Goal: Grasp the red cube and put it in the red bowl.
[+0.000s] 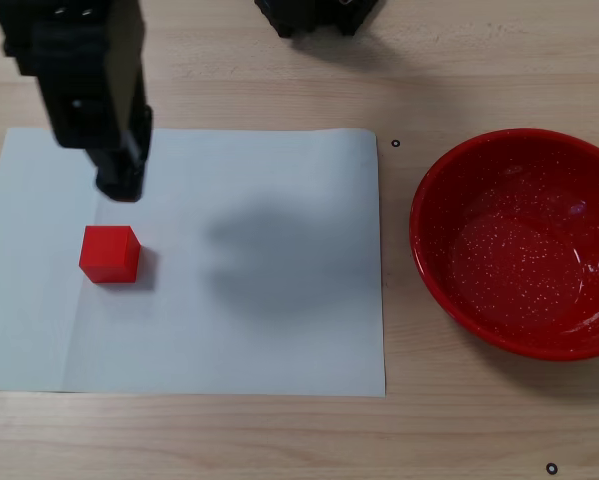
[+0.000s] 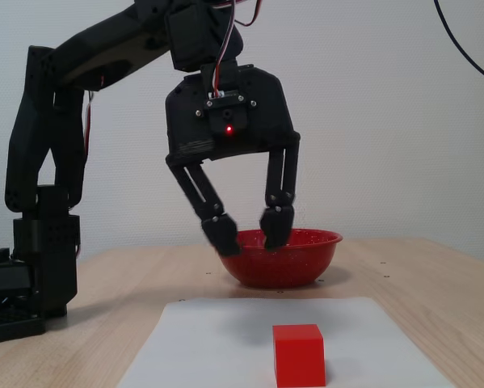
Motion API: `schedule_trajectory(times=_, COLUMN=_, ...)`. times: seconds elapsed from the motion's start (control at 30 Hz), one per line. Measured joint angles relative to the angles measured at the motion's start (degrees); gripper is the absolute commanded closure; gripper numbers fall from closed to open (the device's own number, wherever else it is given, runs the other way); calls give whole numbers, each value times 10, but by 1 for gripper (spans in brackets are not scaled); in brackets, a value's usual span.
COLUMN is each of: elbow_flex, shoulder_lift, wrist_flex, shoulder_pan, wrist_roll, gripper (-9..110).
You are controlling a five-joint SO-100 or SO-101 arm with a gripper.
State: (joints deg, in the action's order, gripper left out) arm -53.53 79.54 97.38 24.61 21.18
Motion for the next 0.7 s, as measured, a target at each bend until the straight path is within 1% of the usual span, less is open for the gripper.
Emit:
schedule_trajectory(times=0.13, elbow_flex=37, shoulder_lift=-38, wrist_flex=15, shoulder_pan=12, wrist_roll=21, gripper=69)
schedule_trajectory(times=0.33, elbow_flex=94, shoulder_lift=-97, wrist_flex=19, shoulder_pan=28, wrist_roll=21, gripper=47)
schedule_trajectory(times=0.37, elbow_flex=99, shoulder_lift=-106, wrist_flex=18, shoulder_pan=28, wrist_roll=20, gripper=45)
schedule_trajectory(times=0.7, elbow_flex=146, shoulder_lift=-185, wrist_flex=-26, shoulder_pan=33, wrist_roll=12, gripper=43)
